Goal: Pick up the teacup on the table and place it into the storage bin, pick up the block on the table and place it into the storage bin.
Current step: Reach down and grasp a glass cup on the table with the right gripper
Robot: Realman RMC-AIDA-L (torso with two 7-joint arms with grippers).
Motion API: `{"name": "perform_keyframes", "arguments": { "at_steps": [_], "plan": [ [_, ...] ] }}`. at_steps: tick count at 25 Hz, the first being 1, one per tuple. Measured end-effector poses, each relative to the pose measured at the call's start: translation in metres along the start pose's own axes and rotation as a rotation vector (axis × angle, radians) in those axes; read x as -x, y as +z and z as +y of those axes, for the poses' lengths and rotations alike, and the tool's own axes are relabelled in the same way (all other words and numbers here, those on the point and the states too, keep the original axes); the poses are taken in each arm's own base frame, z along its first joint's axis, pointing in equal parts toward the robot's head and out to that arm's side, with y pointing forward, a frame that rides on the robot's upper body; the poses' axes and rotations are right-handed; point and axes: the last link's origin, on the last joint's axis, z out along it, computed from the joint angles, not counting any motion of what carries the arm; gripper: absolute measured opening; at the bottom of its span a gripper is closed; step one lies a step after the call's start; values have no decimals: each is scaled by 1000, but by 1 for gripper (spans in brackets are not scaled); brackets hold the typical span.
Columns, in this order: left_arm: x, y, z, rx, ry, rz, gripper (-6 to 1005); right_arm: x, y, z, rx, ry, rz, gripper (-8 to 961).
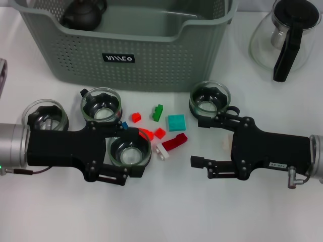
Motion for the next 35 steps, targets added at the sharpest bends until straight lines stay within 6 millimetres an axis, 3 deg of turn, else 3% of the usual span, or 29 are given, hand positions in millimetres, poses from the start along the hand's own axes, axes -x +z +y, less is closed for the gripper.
{"name": "perform_keyframes", "arguments": {
  "at_steps": [24, 30, 31, 35],
  "plan": [
    [0, 0, -3, -23, 4, -4, 876, 1, -1, -1, -4, -2, -3, 911],
    [-1, -23, 0, -77, -6, 69, 873, 2, -2, 0, 7, 2, -7, 910],
    [0, -41, 3, -140, -2, 141, 873, 2, -3, 0, 10, 5, -7, 910],
    [-3, -53, 5, -186, 3, 203, 862, 14, -7, -6, 51, 47, 26, 910]
  ]
}}
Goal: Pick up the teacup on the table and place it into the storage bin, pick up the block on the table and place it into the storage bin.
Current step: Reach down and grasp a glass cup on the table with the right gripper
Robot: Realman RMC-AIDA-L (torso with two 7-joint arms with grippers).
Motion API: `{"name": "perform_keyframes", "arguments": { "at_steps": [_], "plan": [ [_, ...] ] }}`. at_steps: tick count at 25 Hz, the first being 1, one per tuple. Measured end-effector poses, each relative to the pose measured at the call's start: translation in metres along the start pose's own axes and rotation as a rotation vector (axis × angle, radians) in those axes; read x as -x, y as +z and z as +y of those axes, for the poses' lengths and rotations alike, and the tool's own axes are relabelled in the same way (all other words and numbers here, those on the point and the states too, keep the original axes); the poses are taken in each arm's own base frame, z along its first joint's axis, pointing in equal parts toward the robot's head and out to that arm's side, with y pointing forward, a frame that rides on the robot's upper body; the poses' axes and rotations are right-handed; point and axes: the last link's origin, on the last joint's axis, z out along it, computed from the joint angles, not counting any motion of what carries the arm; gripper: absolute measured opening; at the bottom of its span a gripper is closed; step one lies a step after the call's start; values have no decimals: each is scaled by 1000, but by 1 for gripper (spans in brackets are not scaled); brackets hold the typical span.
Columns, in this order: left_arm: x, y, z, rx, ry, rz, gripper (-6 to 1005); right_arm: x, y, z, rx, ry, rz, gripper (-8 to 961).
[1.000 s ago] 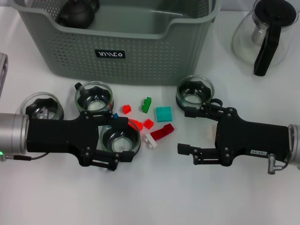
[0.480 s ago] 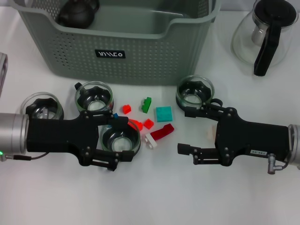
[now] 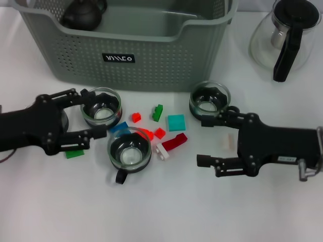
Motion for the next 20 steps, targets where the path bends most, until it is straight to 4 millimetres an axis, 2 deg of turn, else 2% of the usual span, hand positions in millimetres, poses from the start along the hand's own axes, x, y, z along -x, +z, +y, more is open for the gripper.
{"name": "perform_keyframes", "arguments": {
  "at_steps": [5, 11, 20],
  "plan": [
    [-1, -2, -1, -17, -2, 14, 848, 33, 4, -9, 105, -42, 129, 911],
    [-1, -4, -3, -44, -8, 23, 840, 82, 18, -23, 156, -90, 382, 847],
    [12, -25, -2, -144, -40, 10, 839, 120, 57, -34, 213, -107, 659, 758]
  ]
}}
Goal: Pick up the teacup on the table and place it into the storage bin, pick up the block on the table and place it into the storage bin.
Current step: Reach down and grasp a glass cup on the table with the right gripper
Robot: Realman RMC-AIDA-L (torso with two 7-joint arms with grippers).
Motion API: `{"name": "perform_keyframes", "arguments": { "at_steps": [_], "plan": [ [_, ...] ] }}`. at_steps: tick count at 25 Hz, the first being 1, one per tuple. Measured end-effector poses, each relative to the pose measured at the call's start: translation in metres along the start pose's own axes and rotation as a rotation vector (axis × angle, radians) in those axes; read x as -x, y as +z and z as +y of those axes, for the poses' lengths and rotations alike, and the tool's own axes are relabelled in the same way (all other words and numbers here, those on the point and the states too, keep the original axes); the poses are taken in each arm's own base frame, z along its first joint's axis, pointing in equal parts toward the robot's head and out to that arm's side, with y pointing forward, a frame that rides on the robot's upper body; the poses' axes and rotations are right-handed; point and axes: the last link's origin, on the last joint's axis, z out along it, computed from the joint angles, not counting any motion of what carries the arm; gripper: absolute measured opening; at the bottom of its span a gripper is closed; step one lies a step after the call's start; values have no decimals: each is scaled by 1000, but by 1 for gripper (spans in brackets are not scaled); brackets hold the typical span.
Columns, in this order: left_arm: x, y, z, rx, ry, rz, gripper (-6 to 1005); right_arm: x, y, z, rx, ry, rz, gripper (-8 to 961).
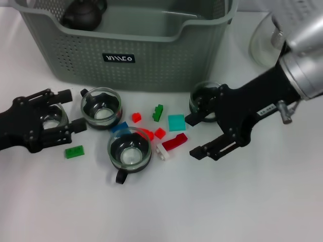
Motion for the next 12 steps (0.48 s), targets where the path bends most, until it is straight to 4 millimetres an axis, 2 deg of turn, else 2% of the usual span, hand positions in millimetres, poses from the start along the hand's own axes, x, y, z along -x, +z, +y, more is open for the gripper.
{"name": "perform_keyframes", "arguments": {
  "at_steps": [7, 12],
  "plan": [
    [7, -5, 2, -28, -11, -8, 840, 18, 2, -6, -32, -5, 161, 757],
    [5, 0, -2, -29, -5, -14, 840, 18, -1, -8, -82, 36, 256, 757]
  ]
}}
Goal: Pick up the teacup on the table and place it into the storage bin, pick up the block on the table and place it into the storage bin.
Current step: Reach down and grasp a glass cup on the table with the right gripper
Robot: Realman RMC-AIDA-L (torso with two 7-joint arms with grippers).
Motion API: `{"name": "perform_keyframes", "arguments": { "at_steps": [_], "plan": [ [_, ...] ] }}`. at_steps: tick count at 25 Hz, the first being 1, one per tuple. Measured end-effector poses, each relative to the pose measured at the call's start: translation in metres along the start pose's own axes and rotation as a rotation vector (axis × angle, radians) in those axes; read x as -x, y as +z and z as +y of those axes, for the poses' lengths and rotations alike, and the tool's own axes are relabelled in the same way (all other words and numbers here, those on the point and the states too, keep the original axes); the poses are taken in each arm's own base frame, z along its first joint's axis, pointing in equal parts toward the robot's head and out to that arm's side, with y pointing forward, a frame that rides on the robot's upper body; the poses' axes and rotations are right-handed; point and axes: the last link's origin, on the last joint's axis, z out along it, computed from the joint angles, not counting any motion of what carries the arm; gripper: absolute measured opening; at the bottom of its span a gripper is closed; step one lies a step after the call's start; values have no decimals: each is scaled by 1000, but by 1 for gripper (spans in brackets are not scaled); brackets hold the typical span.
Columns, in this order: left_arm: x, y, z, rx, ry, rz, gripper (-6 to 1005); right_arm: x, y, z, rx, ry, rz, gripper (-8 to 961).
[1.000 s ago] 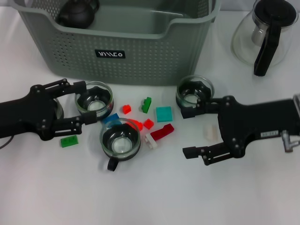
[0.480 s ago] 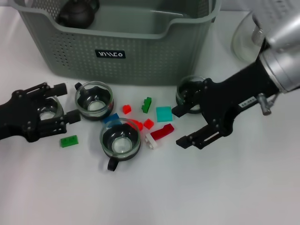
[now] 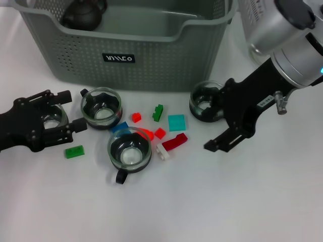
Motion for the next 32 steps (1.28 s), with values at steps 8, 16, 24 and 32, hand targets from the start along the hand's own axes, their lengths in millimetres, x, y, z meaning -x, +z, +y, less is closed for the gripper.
{"name": "perform_keyframes", "arguments": {
  "at_steps": [8, 16, 24, 32],
  "plan": [
    [-1, 4, -2, 1, 1, 1, 840, 0, 10, -1, -89, -38, 211, 731],
    [-1, 4, -2, 1, -2, 3, 840, 10, 20, -5, -186, -159, 349, 695],
    [0, 5, -1, 1, -7, 8, 840, 14, 39, -9, -267, -245, 394, 686],
    [0, 6, 0, 4, -7, 6, 840, 13, 54, -10, -319, -285, 427, 677]
  ]
}}
